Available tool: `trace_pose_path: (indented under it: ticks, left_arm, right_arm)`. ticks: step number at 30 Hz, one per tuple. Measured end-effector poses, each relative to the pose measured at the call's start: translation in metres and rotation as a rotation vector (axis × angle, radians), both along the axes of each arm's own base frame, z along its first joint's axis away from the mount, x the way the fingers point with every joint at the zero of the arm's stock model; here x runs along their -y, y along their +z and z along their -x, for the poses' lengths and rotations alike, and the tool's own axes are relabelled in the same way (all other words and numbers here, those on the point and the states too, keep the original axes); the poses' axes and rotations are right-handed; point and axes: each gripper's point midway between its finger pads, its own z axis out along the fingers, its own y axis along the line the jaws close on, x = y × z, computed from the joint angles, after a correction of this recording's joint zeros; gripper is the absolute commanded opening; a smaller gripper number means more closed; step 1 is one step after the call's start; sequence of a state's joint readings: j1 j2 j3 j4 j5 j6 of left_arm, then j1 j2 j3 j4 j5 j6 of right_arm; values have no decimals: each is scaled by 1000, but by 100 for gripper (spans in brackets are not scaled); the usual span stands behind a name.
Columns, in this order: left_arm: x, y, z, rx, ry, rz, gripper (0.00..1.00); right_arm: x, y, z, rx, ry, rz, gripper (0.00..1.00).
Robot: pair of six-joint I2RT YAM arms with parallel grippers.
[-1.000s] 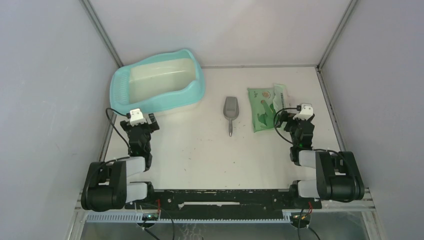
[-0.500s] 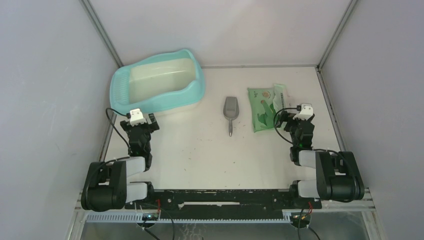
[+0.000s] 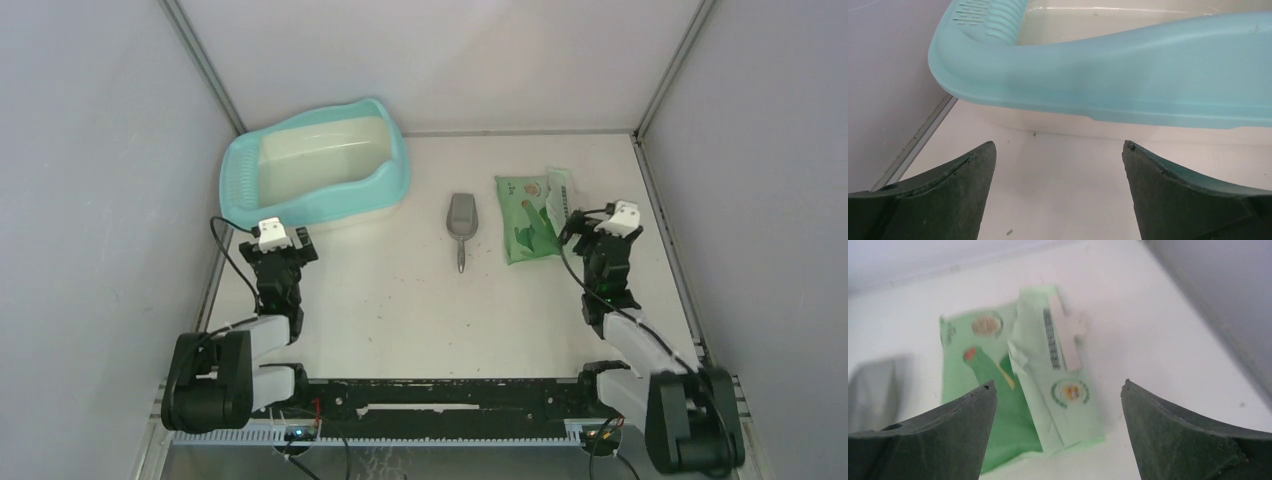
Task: Fill the litter box with clean litter
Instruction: Pick up the cat litter bag at the center of the board.
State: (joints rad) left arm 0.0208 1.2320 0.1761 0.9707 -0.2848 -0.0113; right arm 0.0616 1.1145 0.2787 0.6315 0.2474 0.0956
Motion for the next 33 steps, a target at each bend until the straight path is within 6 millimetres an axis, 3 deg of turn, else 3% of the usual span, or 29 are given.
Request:
trace_pose_path:
  ticks: [3,6,9,12,13,15,19,21,25,30,33]
  left_arm:
    - [2,8,4,3,-1,-2,100]
    - [13,28,8,21,-12,6,100]
    - [29,67,5,77,-41,77,100]
    - [50,116,-4,141,-88,184,100]
    - [61,129,-8,147,-116,206,100]
    - [104,159,-17,133,-221,232,100]
    - [194,185,-31,20,-399,206,100]
    - [231,181,-38,-72,-445,153,100]
    - [281,149,-43,-264,-466,3,100]
    - [306,112,-22,-411,-530,-55,100]
    - [319,108,-21,-432,-605,66,100]
  right_arm:
    - [11,58,8,109,-72,-30,99]
    - [21,110,30,218,-144,-99,99]
    - [23,139,55,290,-156,-170,99]
    - [27,150,76,347,-173,-265,99]
    - [32,148,79,349,-197,-301,99]
    - [42,135,80,319,-245,-356,99]
    - [54,85,66,115,-320,-451,87]
    - [54,60,49,-24,-308,-518,78]
    - [53,14,7,-305,-257,-671,65]
    - [50,-34,-27,-537,-217,-783,65]
    - [44,-57,-24,-627,-209,-821,65]
